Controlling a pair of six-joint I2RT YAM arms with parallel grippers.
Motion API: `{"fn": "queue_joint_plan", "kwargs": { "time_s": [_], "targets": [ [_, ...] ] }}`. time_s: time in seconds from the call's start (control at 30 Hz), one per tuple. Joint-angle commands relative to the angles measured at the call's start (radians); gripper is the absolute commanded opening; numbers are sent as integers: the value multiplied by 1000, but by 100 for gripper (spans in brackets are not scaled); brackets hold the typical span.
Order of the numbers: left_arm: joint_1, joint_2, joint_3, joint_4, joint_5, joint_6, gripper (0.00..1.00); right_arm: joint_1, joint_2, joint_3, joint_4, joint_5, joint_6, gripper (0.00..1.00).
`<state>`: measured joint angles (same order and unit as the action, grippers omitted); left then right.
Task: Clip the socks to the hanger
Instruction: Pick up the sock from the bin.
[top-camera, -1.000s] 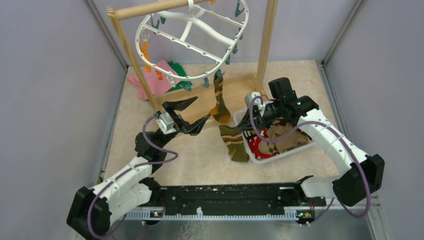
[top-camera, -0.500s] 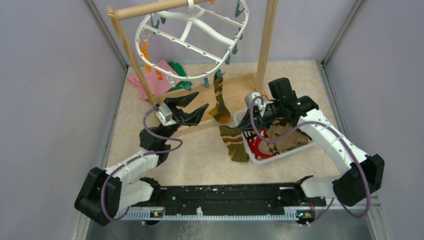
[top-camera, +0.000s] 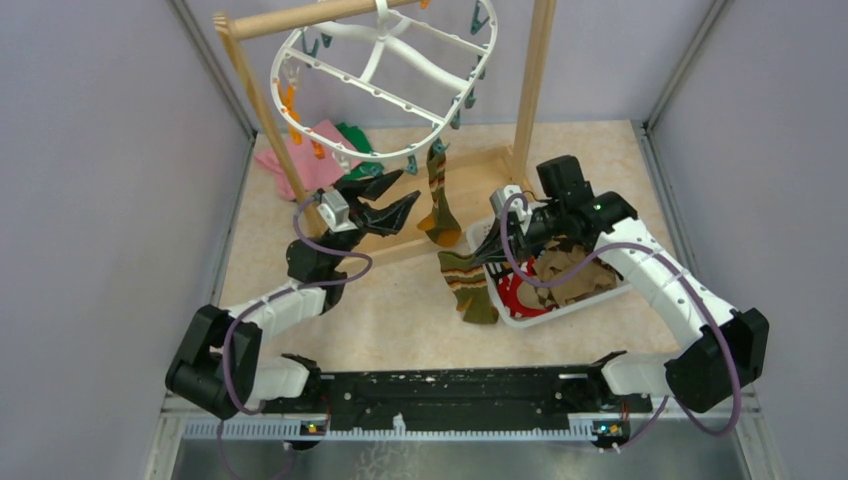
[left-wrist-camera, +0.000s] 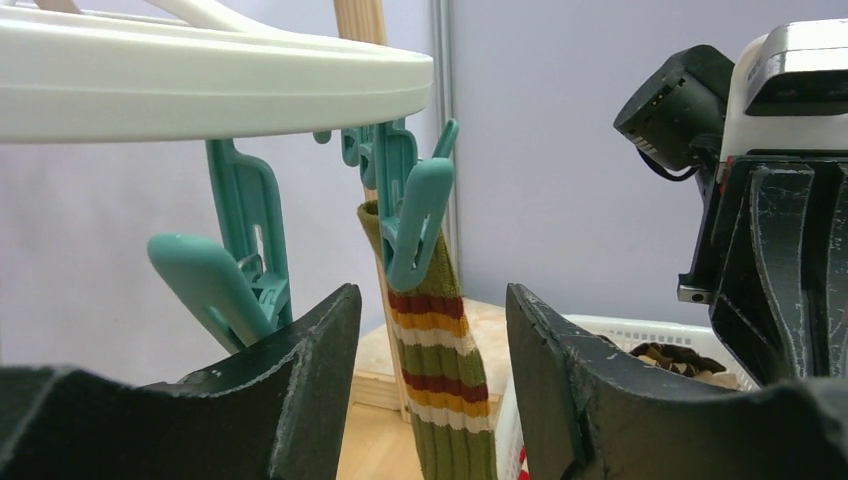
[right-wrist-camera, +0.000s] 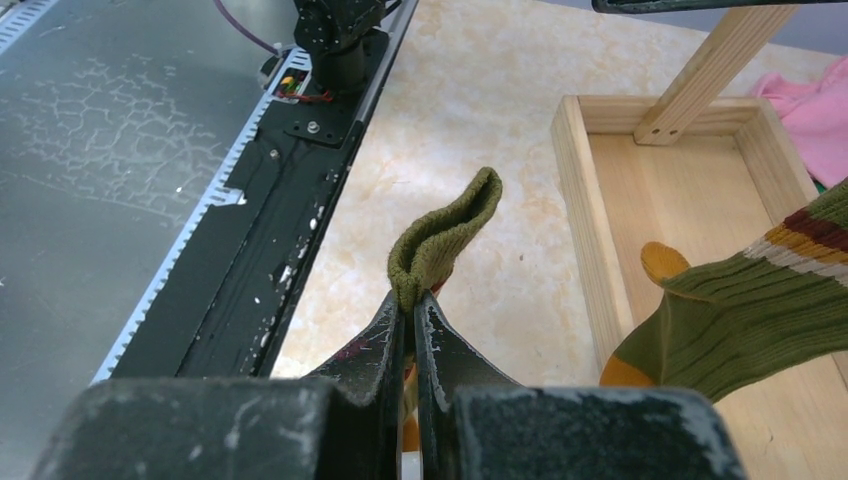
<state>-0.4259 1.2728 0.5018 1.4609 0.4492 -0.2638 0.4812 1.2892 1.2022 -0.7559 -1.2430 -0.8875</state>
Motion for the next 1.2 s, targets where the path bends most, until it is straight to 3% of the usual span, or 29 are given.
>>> {"fn": "queue_joint_plan", "kwargs": {
  "time_s": [0.0, 0.1, 0.2, 0.33, 0.47, 0.77, 0.97, 1.17],
  "targets": [
    [4, 1, 20, 157, 70, -41, 61, 2, -8, -2, -12, -35, -21, 0],
    [4, -57, -35, 133, 133, -63, 60, 0, -8, 0, -16, -34, -25, 0],
    [4, -168, -104, 11, 189, -72, 61, 1, -4, 0, -18, -37, -27, 0],
    [4, -361, -178, -253, 239, -72, 70, 0, 6, 0, -16, -33, -30, 0],
    [3, -442, -250, -272, 335, -108, 78, 1, 8, 8, -16, -15, -30, 0],
    [-6, -379, -249, -245, 392, -181, 80, 27, 41, 88, -39, 31, -24, 0],
    [-57, -309, -245, -211, 401, -218, 77, 71, 90, 148, -65, 56, -27, 0],
    [-72, -250, -267, -140, 386, -242, 67, 94, 135, 205, -108, 53, -44, 0]
  ]
}}
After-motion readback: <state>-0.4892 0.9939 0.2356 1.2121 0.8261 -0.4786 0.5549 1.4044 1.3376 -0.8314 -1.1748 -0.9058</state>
